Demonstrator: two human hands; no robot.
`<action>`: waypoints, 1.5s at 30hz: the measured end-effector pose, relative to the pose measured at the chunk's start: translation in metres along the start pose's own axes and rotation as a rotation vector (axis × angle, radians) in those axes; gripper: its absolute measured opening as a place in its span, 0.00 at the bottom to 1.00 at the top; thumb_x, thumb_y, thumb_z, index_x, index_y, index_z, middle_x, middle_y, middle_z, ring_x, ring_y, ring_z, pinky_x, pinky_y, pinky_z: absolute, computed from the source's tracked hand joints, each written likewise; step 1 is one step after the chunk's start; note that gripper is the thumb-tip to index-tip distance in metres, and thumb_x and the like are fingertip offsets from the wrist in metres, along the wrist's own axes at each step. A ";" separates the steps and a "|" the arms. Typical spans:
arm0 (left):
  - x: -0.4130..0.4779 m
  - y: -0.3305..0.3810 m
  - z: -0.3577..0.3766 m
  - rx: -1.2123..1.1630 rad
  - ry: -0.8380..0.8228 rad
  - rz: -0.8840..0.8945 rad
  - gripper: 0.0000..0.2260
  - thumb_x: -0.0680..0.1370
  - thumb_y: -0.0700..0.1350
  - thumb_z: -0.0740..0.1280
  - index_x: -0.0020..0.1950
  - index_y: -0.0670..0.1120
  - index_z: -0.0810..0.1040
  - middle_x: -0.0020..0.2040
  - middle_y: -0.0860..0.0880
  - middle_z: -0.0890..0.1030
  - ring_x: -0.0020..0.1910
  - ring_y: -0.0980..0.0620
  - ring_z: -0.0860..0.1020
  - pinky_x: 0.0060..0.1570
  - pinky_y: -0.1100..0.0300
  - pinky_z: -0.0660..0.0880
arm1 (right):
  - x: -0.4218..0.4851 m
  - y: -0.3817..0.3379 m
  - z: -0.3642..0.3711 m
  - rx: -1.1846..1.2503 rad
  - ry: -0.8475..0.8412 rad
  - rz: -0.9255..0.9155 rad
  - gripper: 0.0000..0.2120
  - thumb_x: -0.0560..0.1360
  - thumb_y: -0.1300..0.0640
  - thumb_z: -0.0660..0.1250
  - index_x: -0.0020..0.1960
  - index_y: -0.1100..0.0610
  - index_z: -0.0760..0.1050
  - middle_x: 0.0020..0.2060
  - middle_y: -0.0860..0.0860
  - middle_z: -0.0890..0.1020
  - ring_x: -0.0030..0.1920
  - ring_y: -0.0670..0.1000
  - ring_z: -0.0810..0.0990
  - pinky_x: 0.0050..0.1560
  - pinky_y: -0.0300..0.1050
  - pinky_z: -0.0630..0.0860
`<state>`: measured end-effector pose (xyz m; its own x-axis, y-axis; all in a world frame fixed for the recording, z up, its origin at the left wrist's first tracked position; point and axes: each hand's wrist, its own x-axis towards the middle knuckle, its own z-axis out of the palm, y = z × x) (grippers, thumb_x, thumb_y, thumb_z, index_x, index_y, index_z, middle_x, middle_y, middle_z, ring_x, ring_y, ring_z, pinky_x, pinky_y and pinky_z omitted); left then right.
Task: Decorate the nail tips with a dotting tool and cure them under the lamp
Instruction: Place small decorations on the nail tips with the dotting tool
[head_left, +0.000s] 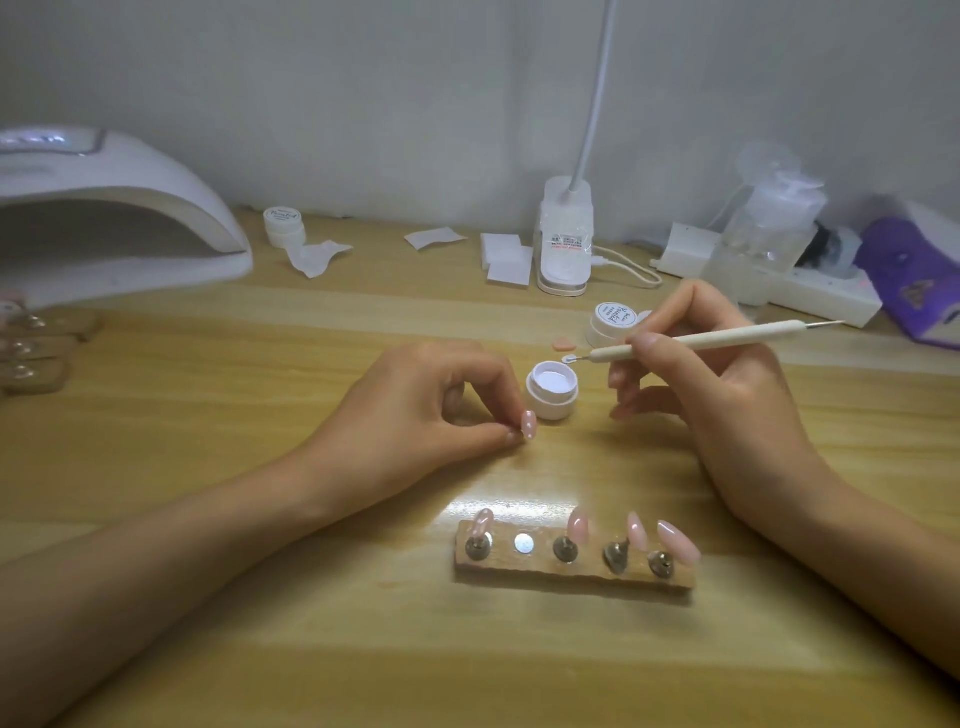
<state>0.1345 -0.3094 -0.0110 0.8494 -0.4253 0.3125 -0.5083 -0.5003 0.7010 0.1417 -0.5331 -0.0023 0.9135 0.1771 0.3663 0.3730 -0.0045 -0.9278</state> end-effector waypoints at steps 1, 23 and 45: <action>0.000 0.000 0.000 -0.003 -0.001 0.002 0.07 0.71 0.42 0.77 0.39 0.54 0.83 0.39 0.63 0.80 0.32 0.57 0.68 0.33 0.69 0.64 | 0.002 0.001 -0.001 -0.033 -0.004 0.015 0.09 0.78 0.62 0.66 0.41 0.58 0.70 0.32 0.53 0.81 0.33 0.49 0.79 0.32 0.42 0.79; 0.001 -0.001 0.001 0.017 0.009 -0.006 0.07 0.71 0.43 0.77 0.39 0.54 0.83 0.38 0.65 0.79 0.32 0.57 0.67 0.33 0.69 0.64 | 0.006 0.000 0.001 0.058 0.019 -0.038 0.09 0.75 0.53 0.66 0.42 0.56 0.68 0.32 0.50 0.80 0.30 0.48 0.77 0.29 0.38 0.74; 0.002 -0.002 0.001 -0.018 0.001 -0.036 0.10 0.71 0.43 0.77 0.37 0.57 0.81 0.40 0.61 0.81 0.32 0.50 0.67 0.32 0.65 0.64 | -0.003 -0.001 0.010 0.147 -0.185 0.188 0.09 0.73 0.59 0.66 0.35 0.51 0.74 0.31 0.56 0.81 0.31 0.51 0.80 0.32 0.42 0.78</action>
<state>0.1370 -0.3103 -0.0125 0.8671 -0.4066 0.2878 -0.4752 -0.5015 0.7230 0.1374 -0.5242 -0.0034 0.9141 0.3629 0.1808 0.1605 0.0855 -0.9833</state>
